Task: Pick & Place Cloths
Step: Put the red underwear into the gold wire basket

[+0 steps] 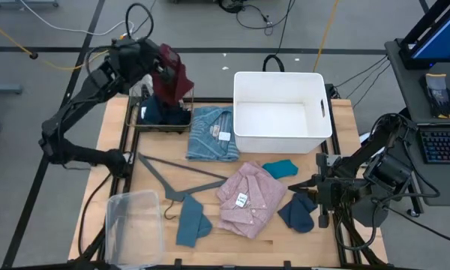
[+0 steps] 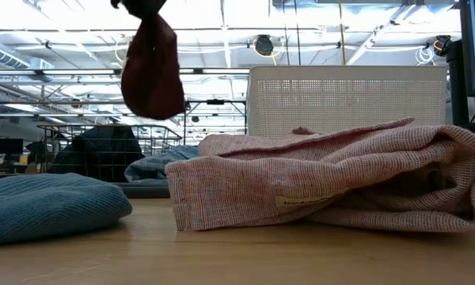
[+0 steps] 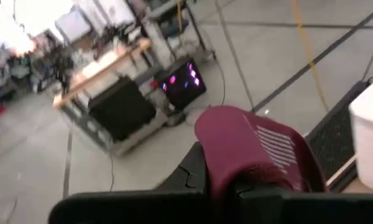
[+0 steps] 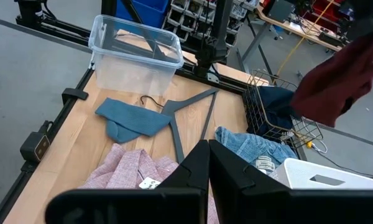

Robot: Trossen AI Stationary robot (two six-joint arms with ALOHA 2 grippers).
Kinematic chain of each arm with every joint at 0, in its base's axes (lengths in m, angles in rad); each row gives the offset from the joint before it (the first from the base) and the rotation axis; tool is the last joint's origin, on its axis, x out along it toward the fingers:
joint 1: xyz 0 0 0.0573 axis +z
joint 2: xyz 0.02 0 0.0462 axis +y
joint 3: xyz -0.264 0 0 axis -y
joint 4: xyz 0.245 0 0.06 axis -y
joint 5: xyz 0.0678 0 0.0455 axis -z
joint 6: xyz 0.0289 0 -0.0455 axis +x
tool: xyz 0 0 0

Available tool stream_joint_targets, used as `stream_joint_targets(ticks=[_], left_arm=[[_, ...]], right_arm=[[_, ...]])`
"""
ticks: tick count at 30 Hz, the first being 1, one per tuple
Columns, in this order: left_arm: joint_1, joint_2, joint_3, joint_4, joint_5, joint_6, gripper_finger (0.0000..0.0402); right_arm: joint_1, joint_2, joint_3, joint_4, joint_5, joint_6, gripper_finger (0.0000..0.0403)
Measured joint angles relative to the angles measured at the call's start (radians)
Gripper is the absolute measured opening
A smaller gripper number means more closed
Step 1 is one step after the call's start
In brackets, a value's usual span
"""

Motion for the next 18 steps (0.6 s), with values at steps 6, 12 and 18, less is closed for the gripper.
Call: stream_joint_targets(ticks=[6, 12, 18], left_arm=[[0.063, 0.05, 0.0, -0.172, 0.01, -0.027, 0.0], [0.094, 0.115, 0.0, -0.236, 0.01, -0.051, 0.0], [0.094, 0.164, 0.0, -0.234, 0.027, -0.076, 0.0]], right_arm=[[0.0, 0.0, 0.0, 0.0, 0.0, 0.0, 0.0], [0.0, 0.0, 0.0, 0.0, 0.0, 0.0, 0.0], [0.0, 0.0, 0.0, 0.0, 0.0, 0.0, 0.0]])
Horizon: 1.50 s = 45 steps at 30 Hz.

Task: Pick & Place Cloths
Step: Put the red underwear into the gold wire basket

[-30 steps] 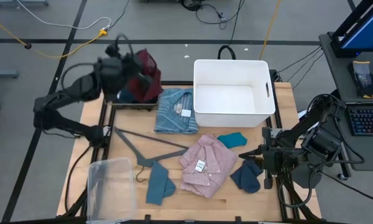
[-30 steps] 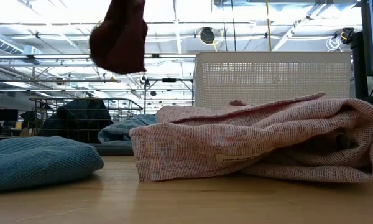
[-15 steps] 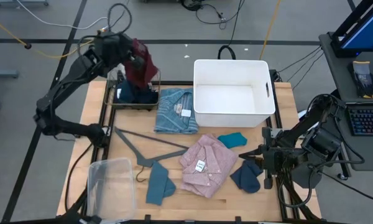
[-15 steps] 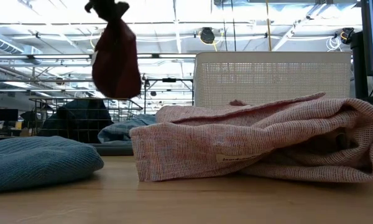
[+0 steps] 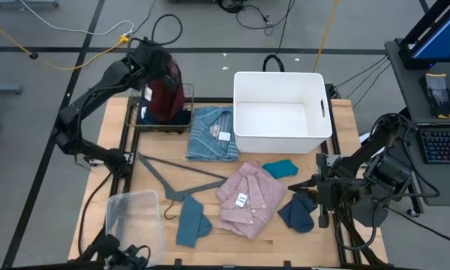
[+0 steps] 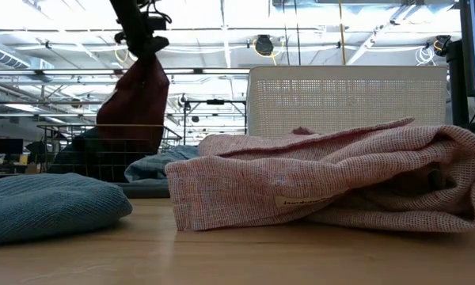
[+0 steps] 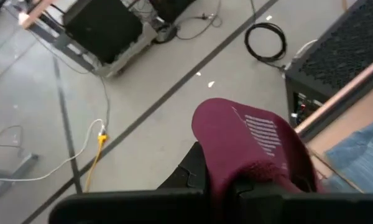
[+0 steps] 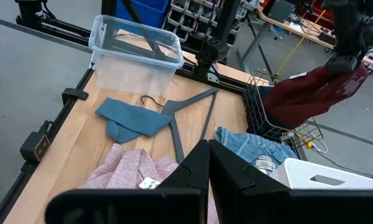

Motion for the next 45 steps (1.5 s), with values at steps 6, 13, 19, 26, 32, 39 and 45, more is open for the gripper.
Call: stream_joint_targets(ticks=[6, 13, 19, 26, 32, 39, 45], left_arm=[[0.0, 0.035, 0.0, -0.016, 0.042, -0.047, 0.0], [0.002, 0.075, 0.0, -0.158, 0.071, -0.079, 0.0], [0.026, 0.083, -0.067, -0.185, 0.139, -0.081, 0.0], [0.066, 0.084, -0.213, -0.188, 0.118, -0.05, 0.0001], [0.11, 0.084, -0.269, -0.199, 0.086, -0.047, 0.0001], [0.156, 0.084, -0.269, -0.212, 0.124, -0.03, 0.0002], [0.183, 0.084, -0.269, -0.216, 0.218, -0.021, 0.0013]], right_arm=[[0.0, 0.0, 0.0, 0.0, 0.0, 0.0, 0.0], [0.0, 0.0, 0.0, 0.0, 0.0, 0.0, 0.0], [0.0, 0.0, 0.0, 0.0, -0.001, 0.0, 0.0], [0.0, 0.0, 0.0, 0.0, -0.003, 0.0, 0.0], [0.0, 0.0, 0.0, 0.0, -0.003, 0.0, 0.0], [0.0, 0.0, 0.0, 0.0, -0.003, 0.0, 0.0], [0.001, 0.0, 0.0, 0.0, -0.003, 0.0, 0.0]])
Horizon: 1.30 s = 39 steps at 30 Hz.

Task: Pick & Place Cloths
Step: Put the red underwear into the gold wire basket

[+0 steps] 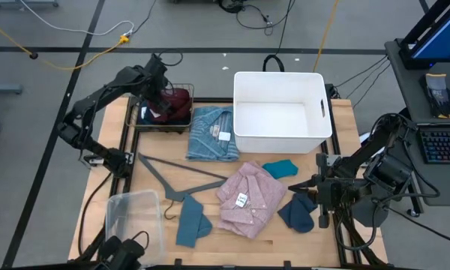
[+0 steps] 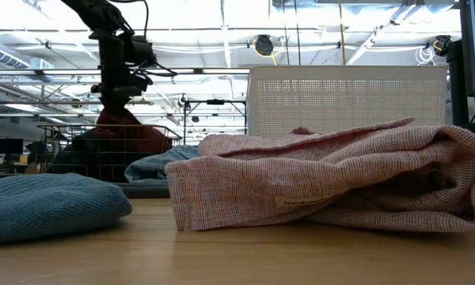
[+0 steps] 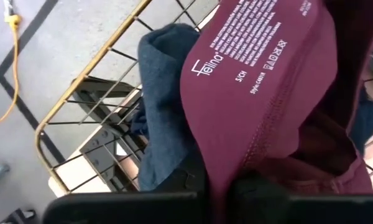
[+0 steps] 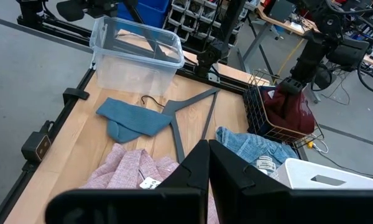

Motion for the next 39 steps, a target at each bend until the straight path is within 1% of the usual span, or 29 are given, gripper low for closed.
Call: stream_joint_targets(ticks=[8, 11, 14, 18, 23, 27, 32, 39], left_arm=[[0.003, 0.0, 0.0, 0.0, 0.028, -0.005, 0.0017], [0.003, 0.0, 0.0, 0.0, 0.022, -0.006, 0.0028], [0.003, 0.0, 0.0, 0.0, -0.007, -0.012, 0.0057], [0.003, -0.001, -0.003, 0.001, -0.019, -0.053, 0.0116], [0.002, -0.001, -0.047, -0.002, -0.028, -0.081, 0.0191], [0.002, -0.001, -0.05, -0.01, -0.034, -0.078, 0.0236], [0.002, -0.004, -0.007, -0.029, -0.035, -0.072, 0.0267], [0.002, -0.004, 0.093, -0.042, -0.035, -0.041, 0.028]], right_arm=[[0.0, 0.0, 0.0, 0.016, 0.0, 0.0, 0.0], [0.0, 0.0, 0.0, 0.022, 0.0, 0.0, 0.0], [0.0, 0.0, 0.0, 0.023, 0.0, 0.0, 0.0], [0.0, 0.0, 0.0, 0.023, 0.0, 0.0, 0.0], [0.0, 0.0, 0.0, 0.023, 0.0, 0.0, 0.0], [0.0, 0.0, 0.0, 0.023, 0.0, 0.0, 0.0], [0.0, 0.0, 0.0, 0.023, 0.0, 0.0, 0.0], [0.0, 0.0, 0.0, 0.023, 0.0, 0.0, 0.0]])
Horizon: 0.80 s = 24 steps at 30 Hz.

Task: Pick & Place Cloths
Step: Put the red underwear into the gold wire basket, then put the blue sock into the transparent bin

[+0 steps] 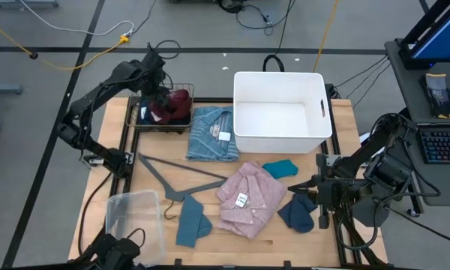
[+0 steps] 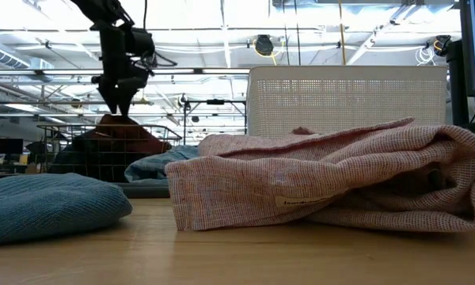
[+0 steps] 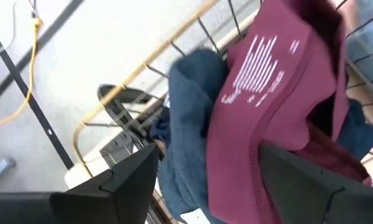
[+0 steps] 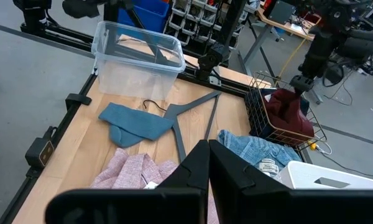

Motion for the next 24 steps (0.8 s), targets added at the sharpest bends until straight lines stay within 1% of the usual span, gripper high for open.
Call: stream_joint_targets(ticks=[4, 6, 9, 12, 14, 20, 24], left_arm=[[-0.003, 0.0, 0.081, -0.031, 0.002, -0.01, 0.0277], [-0.01, 0.0, 0.125, -0.056, 0.034, -0.028, 0.0274], [-0.031, -0.013, 0.169, -0.063, 0.14, -0.059, 0.0274], [-0.071, -0.042, 0.179, -0.058, 0.262, -0.097, 0.0274], [-0.107, -0.061, 0.179, -0.068, 0.31, -0.113, 0.0274], [-0.25, -0.127, 0.179, -0.114, 0.329, -0.219, 0.0274], [-0.372, -0.166, 0.179, -0.119, 0.327, -0.293, 0.0273]], right_arm=[[0.0, 0.0, 0.0, 0.0, 0.0, 0.0, 0.0], [0.0, 0.0, 0.0, 0.0, 0.0, 0.0, 0.0], [0.0, 0.0, 0.0, 0.0, 0.0, 0.0, 0.0], [0.0, 0.0, 0.0, 0.0, 0.0, 0.0, 0.0], [0.0, 0.0, 0.0, 0.0, 0.0, 0.0, 0.0], [0.0, 0.0, 0.0, 0.0, 0.0, 0.0, 0.0], [0.0, 0.0, 0.0, 0.0, 0.0, 0.0, 0.0]])
